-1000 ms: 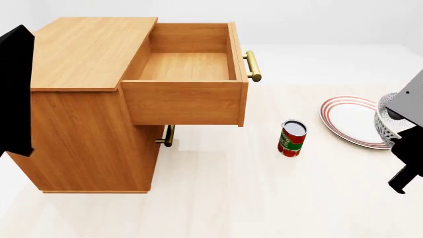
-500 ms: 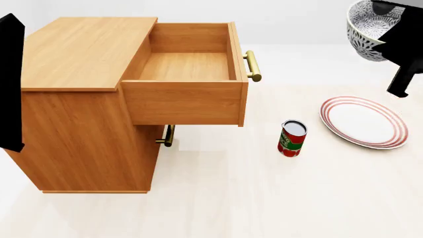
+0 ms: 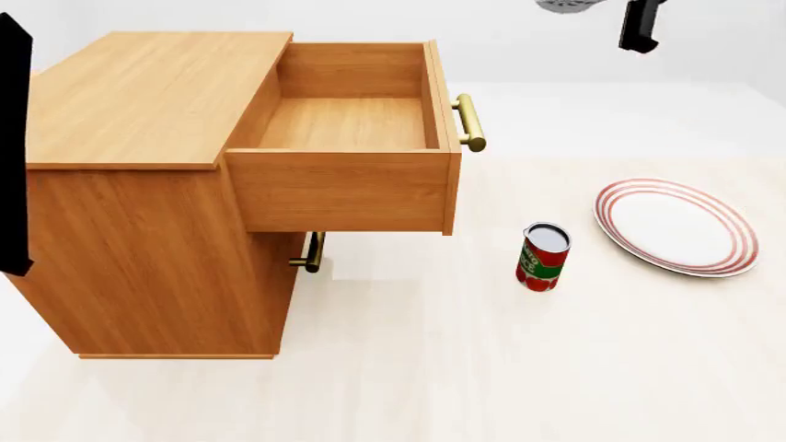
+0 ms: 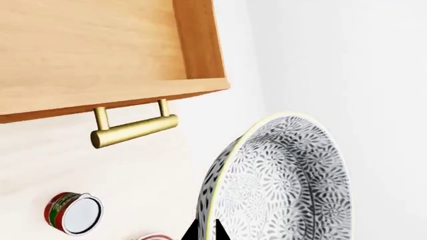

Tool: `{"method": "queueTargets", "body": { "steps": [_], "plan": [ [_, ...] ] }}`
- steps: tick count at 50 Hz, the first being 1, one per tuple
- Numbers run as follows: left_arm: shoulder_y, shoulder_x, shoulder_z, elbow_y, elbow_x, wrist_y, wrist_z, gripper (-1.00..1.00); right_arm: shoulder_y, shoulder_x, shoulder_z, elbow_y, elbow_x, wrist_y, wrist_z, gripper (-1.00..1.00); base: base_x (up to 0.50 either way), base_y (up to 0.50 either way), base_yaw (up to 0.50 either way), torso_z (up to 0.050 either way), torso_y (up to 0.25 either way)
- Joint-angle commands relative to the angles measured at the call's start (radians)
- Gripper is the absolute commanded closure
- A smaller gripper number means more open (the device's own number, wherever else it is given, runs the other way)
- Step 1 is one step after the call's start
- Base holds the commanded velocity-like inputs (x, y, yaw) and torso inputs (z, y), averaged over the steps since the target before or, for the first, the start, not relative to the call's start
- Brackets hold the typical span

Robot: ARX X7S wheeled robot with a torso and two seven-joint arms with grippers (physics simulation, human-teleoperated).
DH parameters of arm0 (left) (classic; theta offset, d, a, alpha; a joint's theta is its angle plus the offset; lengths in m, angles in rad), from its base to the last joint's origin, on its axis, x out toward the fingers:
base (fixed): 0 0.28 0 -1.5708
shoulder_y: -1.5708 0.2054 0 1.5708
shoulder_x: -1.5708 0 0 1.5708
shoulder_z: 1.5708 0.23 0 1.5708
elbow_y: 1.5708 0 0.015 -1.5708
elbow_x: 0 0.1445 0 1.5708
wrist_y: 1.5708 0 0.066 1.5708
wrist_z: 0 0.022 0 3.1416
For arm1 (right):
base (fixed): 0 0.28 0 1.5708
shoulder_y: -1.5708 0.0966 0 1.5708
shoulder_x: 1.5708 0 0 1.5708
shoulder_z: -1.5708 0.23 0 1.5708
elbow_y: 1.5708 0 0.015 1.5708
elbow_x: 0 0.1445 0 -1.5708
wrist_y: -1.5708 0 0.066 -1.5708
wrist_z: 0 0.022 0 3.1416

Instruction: Put the bowl in the top drawer of the cabinet.

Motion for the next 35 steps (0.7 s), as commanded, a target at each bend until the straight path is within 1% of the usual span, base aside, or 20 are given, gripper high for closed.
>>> {"method": "queueTargets", "body": {
  "steps": [1, 8, 11, 13, 18, 26, 35],
  "plan": [
    [-0.002, -0.012, -0.010, 0.001, -0.011, 0.008, 0.001, -1.00, 0.018, -0.199, 0.041, 0.278, 0.015, -0.204, -0.038, 1.00, 0.00, 0.00, 0.00, 0.000, 0.000],
    [-0.008, -0.028, -0.011, 0.005, -0.025, 0.021, -0.005, -1.00, 0.015, -0.316, 0.058, 0.453, 0.027, -0.317, -0.062, 1.00, 0.00, 0.00, 0.00, 0.000, 0.000],
    [-0.013, -0.029, -0.006, 0.007, -0.026, 0.025, -0.004, -1.00, 0.016, -0.390, 0.076, 0.569, 0.038, -0.392, -0.073, 1.00, 0.00, 0.00, 0.00, 0.000, 0.000],
    [-0.019, -0.033, -0.002, 0.007, -0.026, 0.028, -0.004, -1.00, 0.014, -0.415, 0.083, 0.592, 0.042, -0.410, -0.075, 1.00, 0.00, 0.00, 0.00, 0.000, 0.000],
    [-0.040, -0.045, 0.011, 0.008, -0.031, 0.041, -0.002, -1.00, 0.004, -0.419, 0.058, 0.525, 0.096, -0.387, -0.063, 1.00, 0.00, 0.00, 0.00, 0.000, 0.000],
    [-0.059, -0.061, 0.011, 0.017, -0.057, 0.059, 0.002, -1.00, 0.004, -0.419, -0.057, 0.424, 0.253, -0.360, -0.023, 1.00, 0.00, 0.00, 0.00, 0.000, 0.001],
    [-0.026, -0.038, -0.046, 0.022, -0.067, 0.038, 0.019, -1.00, 0.010, -0.419, -0.122, 0.345, 0.336, -0.336, -0.013, 1.00, 0.00, 0.00, 0.00, 0.000, 0.000]
  ]
}}
